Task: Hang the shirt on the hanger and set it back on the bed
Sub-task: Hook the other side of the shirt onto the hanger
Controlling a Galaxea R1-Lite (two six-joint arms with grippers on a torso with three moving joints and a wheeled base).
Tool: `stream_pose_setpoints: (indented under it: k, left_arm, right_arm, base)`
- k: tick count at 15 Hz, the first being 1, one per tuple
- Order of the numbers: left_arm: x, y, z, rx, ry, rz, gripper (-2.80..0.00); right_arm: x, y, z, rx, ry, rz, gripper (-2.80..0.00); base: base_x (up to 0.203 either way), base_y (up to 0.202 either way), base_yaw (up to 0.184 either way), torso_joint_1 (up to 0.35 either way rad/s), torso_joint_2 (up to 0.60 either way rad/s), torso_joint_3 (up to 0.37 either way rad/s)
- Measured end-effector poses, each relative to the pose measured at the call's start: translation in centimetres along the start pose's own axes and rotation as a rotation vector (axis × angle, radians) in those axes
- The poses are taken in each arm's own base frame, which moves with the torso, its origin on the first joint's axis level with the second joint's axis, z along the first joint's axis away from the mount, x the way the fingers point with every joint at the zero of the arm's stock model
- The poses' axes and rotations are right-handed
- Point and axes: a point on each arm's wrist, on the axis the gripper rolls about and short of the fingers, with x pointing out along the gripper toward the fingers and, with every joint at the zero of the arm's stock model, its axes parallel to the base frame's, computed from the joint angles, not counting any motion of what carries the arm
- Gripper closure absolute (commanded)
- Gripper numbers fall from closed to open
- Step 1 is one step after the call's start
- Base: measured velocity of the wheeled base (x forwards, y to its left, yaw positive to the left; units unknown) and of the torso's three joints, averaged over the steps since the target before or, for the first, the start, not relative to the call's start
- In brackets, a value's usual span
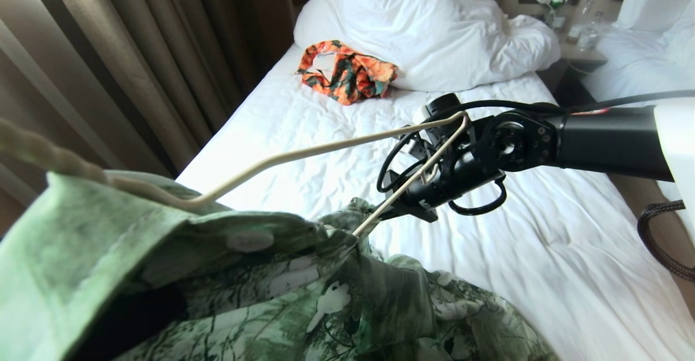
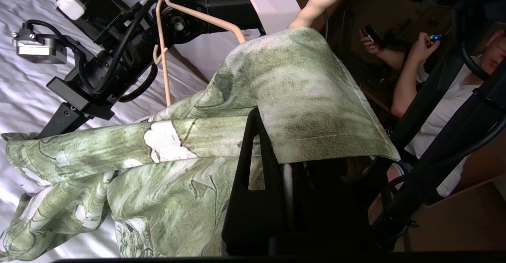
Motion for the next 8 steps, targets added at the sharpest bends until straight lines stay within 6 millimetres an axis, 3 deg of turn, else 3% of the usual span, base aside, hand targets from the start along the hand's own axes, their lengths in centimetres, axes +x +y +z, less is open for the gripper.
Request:
stream_pose_setpoints:
  k: [8]
  left_arm:
    - [-0.2,-0.2,0.9,-0.001,-0.035,-0.009,0.0]
  right_arm:
    - [1.2,-1.3,0.3,0.019,0.005,-0.014,0.0]
  base:
    - [0.0,0.0,0.0,0.0,0.0,0.0]
